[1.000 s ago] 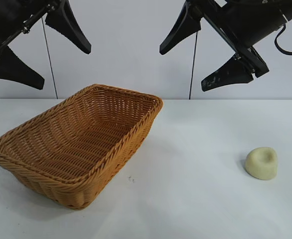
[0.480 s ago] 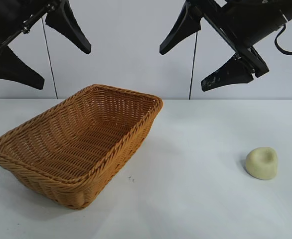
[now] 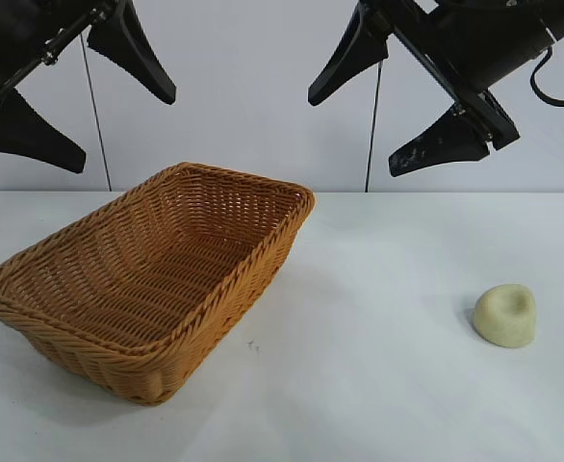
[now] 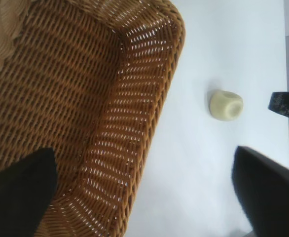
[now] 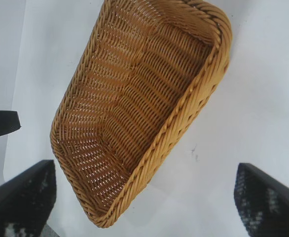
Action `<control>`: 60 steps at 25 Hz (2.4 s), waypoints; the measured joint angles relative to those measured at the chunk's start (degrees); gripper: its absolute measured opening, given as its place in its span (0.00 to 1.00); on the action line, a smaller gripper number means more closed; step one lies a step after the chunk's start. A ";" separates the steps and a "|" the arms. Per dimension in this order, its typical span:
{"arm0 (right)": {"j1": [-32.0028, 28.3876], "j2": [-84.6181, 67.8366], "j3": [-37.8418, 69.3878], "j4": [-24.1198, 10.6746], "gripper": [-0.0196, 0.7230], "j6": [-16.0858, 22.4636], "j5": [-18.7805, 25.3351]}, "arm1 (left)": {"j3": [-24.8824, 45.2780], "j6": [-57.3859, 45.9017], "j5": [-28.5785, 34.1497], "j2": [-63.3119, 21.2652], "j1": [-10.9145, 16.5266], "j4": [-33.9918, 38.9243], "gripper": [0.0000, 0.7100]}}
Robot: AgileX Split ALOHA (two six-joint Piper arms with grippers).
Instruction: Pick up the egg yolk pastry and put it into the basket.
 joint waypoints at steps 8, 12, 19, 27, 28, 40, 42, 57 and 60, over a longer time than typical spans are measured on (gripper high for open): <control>0.00 0.00 0.00 0.00 0.96 0.00 -0.05 | 0.00 0.00 0.00 0.00 0.00 -0.31 0.98; 0.00 0.00 0.00 0.00 0.96 0.00 -0.05 | 0.00 0.00 0.00 -0.43 0.33 -0.32 0.98; 0.00 0.00 0.00 0.00 0.96 0.00 -0.05 | 0.00 -7.29 3.21 -7.30 1.55 6.25 0.98; 0.00 0.00 0.00 0.00 0.96 0.00 -0.22 | 4.35 -23.74 5.79 -15.80 1.55 16.98 0.98; 0.00 0.00 0.00 0.00 0.96 0.00 -0.22 | 8.14 -29.35 5.79 -18.40 1.55 18.42 0.98; 0.00 0.00 0.00 0.00 0.96 0.00 -0.22 | 19.00 -55.29 0.81 -23.20 -3.32 24.38 0.98; 0.00 0.00 0.00 0.00 0.96 0.00 -0.23 | 19.07 -64.51 -0.42 -23.20 -5.94 29.95 0.98; 0.00 0.00 0.00 0.00 0.97 0.00 -0.23 | 19.24 -85.55 -6.31 -13.95 -10.61 40.84 0.98; 0.00 0.00 0.00 0.00 0.97 0.00 -0.23 | 19.24 -85.36 -8.44 -10.28 -10.61 39.77 0.98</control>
